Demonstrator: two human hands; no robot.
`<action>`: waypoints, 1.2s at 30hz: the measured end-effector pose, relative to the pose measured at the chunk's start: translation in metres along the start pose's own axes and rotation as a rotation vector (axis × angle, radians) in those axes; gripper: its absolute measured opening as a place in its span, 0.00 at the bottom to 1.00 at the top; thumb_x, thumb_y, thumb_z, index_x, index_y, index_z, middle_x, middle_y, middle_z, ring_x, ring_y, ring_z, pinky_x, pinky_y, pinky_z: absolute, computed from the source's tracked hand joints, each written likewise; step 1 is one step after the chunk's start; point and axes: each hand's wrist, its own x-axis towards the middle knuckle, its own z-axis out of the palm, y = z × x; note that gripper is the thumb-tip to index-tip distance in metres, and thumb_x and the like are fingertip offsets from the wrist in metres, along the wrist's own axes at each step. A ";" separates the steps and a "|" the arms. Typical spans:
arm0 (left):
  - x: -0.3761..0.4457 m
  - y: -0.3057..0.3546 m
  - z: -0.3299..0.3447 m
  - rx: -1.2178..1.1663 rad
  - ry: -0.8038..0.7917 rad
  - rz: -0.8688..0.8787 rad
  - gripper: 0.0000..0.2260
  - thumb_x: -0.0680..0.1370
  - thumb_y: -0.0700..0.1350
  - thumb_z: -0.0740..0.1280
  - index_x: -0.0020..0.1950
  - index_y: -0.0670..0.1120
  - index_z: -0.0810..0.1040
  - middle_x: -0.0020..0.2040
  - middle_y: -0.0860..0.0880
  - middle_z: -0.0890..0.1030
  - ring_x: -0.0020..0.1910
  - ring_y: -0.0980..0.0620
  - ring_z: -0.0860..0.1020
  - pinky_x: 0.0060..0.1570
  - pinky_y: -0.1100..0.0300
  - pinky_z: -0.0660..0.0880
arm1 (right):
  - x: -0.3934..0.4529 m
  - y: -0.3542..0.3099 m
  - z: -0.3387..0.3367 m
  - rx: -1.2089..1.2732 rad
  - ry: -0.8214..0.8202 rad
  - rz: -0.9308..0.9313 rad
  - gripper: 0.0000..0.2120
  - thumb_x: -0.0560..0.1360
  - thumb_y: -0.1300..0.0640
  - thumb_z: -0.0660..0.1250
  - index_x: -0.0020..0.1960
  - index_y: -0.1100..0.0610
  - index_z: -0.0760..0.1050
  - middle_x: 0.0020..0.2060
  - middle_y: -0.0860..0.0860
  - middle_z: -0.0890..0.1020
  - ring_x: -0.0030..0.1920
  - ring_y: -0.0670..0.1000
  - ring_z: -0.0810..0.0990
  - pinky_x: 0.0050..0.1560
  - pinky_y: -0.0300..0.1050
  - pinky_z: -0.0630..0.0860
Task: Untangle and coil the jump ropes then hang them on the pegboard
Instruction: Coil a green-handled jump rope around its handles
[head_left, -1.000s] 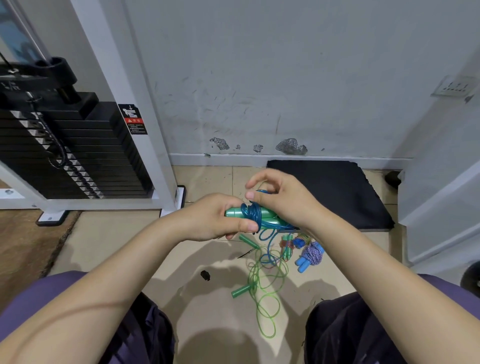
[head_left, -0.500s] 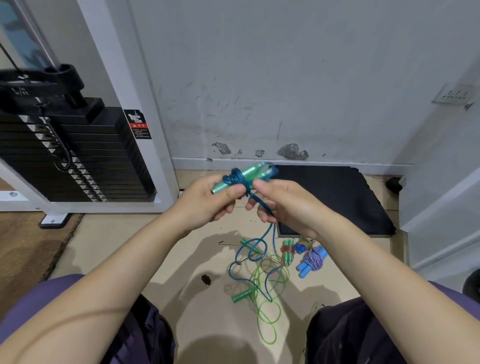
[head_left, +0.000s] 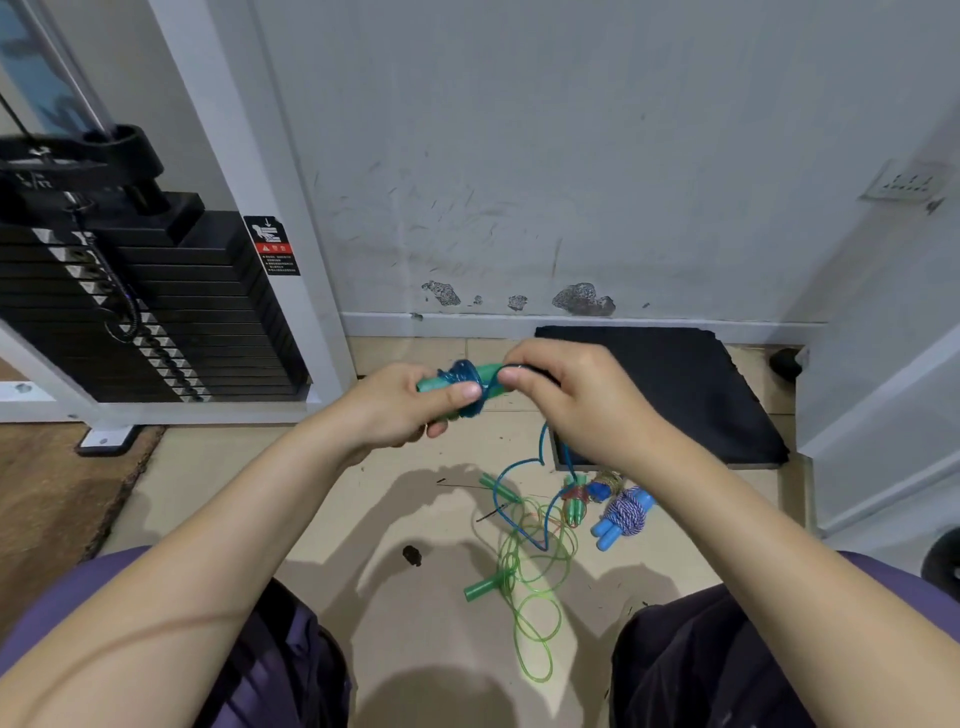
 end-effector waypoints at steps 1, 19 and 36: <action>-0.001 0.001 0.001 -0.010 -0.099 -0.013 0.16 0.79 0.55 0.66 0.41 0.44 0.75 0.25 0.53 0.72 0.20 0.57 0.61 0.21 0.67 0.58 | 0.002 0.006 -0.004 0.004 0.004 0.008 0.09 0.77 0.52 0.63 0.45 0.54 0.80 0.37 0.45 0.79 0.40 0.47 0.77 0.45 0.49 0.75; -0.012 0.003 0.012 0.121 -0.282 0.053 0.17 0.78 0.61 0.62 0.43 0.50 0.81 0.31 0.48 0.74 0.26 0.56 0.66 0.28 0.66 0.63 | -0.007 0.007 0.019 0.300 -0.109 0.191 0.08 0.78 0.54 0.69 0.44 0.57 0.75 0.35 0.46 0.75 0.36 0.44 0.70 0.39 0.39 0.68; -0.010 -0.003 0.001 0.059 -0.271 0.166 0.09 0.76 0.57 0.69 0.44 0.52 0.80 0.35 0.50 0.79 0.31 0.54 0.72 0.31 0.64 0.69 | -0.005 0.009 0.003 0.534 -0.266 0.321 0.13 0.72 0.49 0.75 0.50 0.55 0.77 0.40 0.49 0.81 0.38 0.46 0.77 0.38 0.43 0.73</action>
